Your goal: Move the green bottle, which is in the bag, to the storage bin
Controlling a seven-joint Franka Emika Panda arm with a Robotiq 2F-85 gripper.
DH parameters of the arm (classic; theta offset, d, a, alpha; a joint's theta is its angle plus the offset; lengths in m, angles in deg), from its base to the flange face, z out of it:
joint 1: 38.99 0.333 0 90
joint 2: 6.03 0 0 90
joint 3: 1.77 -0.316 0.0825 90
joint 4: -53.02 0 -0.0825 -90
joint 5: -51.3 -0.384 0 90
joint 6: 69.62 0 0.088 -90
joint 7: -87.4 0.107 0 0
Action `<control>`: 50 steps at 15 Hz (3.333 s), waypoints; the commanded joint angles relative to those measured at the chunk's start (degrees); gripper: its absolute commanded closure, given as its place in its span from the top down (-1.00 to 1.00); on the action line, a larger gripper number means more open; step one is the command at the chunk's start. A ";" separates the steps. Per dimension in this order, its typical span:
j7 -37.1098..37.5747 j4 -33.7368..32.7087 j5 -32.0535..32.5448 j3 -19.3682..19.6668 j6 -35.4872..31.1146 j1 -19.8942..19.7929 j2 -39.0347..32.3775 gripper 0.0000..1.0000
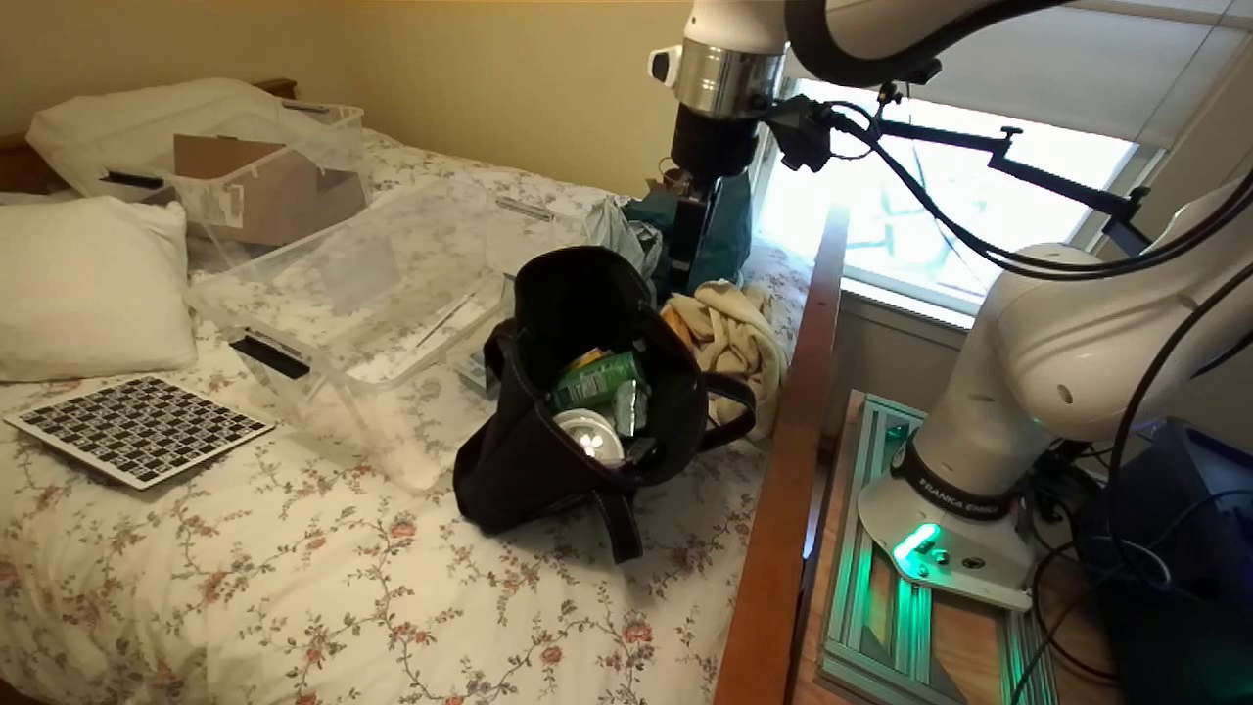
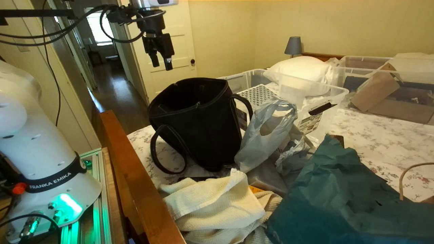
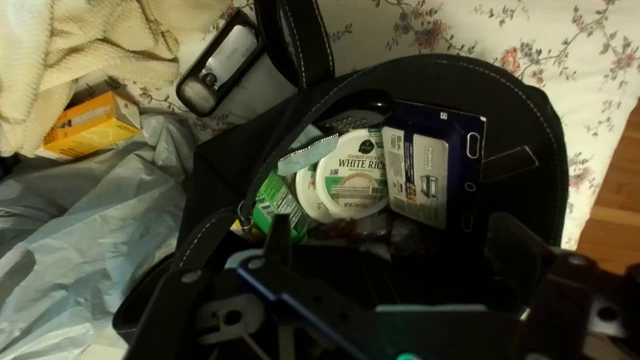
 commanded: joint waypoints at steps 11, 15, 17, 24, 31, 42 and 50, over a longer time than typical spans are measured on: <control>-15.11 -7.14 -11.48 4.06 2.86 4.54 -15.64 1.00; -15.09 -8.55 -11.90 3.95 3.61 4.43 -17.55 1.00; -15.09 -8.74 -11.93 3.95 3.70 4.43 -17.57 1.00; -13.10 -9.16 -8.79 1.21 2.65 5.29 -18.96 1.00; -9.31 -4.81 -7.26 -2.91 -1.27 5.77 -18.08 1.00; -10.57 -0.45 -5.25 -3.61 -27.69 6.55 -29.35 1.00; 6.42 -5.47 15.18 -2.65 -26.90 4.83 -39.29 1.00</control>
